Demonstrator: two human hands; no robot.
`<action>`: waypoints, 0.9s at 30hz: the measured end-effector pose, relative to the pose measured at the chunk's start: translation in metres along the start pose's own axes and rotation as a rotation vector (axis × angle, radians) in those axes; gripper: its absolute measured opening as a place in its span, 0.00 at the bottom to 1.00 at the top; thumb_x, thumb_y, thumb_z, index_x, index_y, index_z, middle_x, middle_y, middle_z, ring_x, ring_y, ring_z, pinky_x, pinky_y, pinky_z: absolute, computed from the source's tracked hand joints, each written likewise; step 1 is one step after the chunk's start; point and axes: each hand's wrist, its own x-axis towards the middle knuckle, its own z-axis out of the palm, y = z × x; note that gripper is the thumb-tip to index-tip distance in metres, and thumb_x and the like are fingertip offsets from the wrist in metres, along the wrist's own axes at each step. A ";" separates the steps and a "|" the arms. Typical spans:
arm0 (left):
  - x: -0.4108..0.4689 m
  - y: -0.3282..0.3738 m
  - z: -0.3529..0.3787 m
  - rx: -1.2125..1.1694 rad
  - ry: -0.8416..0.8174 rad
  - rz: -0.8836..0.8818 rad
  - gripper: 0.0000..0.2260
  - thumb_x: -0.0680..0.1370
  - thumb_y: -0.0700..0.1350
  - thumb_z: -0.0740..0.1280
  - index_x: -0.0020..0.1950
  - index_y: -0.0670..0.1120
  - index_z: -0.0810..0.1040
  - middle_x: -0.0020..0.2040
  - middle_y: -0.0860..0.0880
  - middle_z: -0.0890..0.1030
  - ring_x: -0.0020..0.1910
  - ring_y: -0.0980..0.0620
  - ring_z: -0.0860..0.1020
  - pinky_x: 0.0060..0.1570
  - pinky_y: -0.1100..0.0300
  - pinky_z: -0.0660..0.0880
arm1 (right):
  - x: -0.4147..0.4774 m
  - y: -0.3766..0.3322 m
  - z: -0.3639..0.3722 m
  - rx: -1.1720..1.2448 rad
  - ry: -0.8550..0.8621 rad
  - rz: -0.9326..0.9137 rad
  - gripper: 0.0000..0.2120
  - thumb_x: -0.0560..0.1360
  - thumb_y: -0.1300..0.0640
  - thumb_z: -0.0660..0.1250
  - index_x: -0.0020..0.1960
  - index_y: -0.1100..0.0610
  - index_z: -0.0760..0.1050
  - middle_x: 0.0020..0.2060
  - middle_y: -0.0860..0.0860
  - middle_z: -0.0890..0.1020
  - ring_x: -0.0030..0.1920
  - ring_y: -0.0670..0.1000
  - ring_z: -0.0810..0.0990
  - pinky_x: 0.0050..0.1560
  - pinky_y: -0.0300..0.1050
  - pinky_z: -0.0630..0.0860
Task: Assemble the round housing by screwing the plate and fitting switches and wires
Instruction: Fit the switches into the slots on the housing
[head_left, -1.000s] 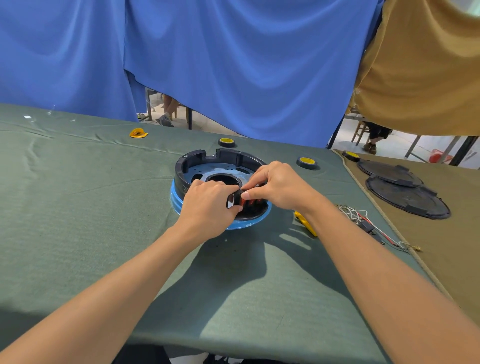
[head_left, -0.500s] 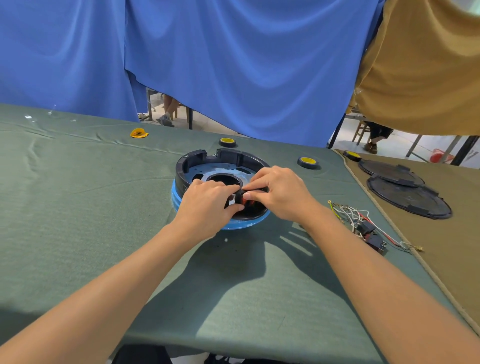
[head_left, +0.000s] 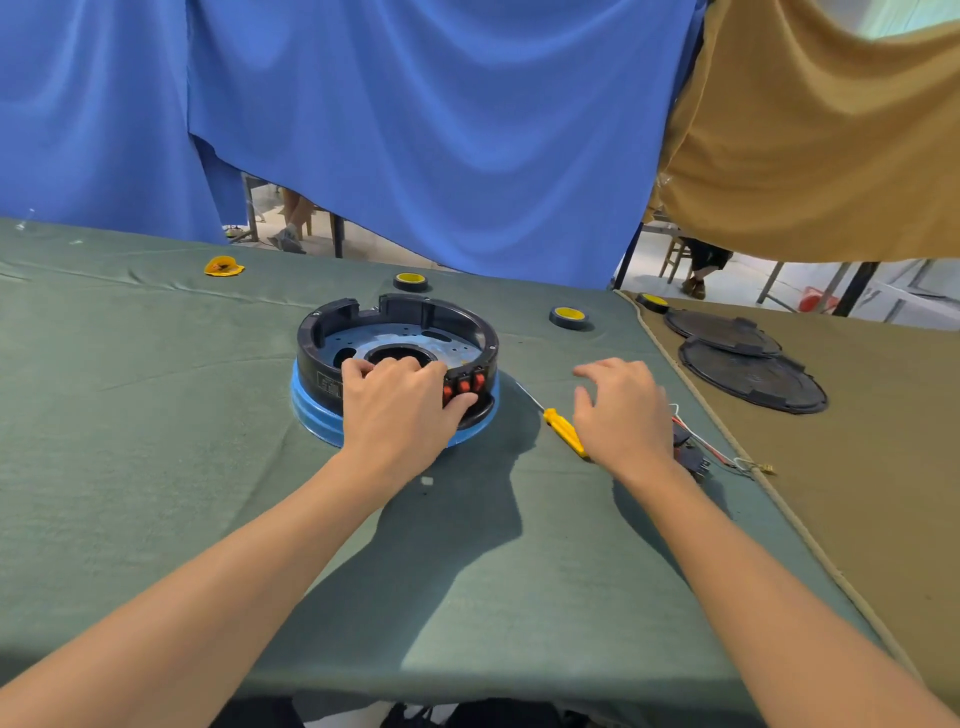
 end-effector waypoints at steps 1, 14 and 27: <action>-0.001 0.006 0.001 0.004 0.019 -0.018 0.19 0.78 0.63 0.61 0.45 0.50 0.81 0.36 0.52 0.78 0.37 0.50 0.71 0.51 0.51 0.61 | -0.005 0.007 -0.001 -0.078 0.015 0.104 0.17 0.77 0.57 0.62 0.65 0.56 0.74 0.62 0.53 0.77 0.64 0.56 0.69 0.59 0.53 0.68; -0.006 0.017 0.002 -0.023 0.089 0.045 0.14 0.78 0.56 0.66 0.44 0.46 0.80 0.33 0.49 0.78 0.35 0.46 0.75 0.46 0.51 0.64 | -0.036 0.015 0.013 0.046 -0.094 0.169 0.29 0.73 0.68 0.62 0.73 0.61 0.61 0.68 0.60 0.64 0.66 0.63 0.65 0.65 0.52 0.65; -0.010 0.007 0.003 -0.063 0.090 0.116 0.12 0.79 0.53 0.66 0.53 0.45 0.81 0.37 0.49 0.79 0.39 0.45 0.77 0.48 0.51 0.65 | -0.045 0.026 0.003 -0.183 -0.133 0.131 0.17 0.78 0.50 0.64 0.62 0.59 0.70 0.59 0.58 0.75 0.59 0.59 0.73 0.54 0.51 0.72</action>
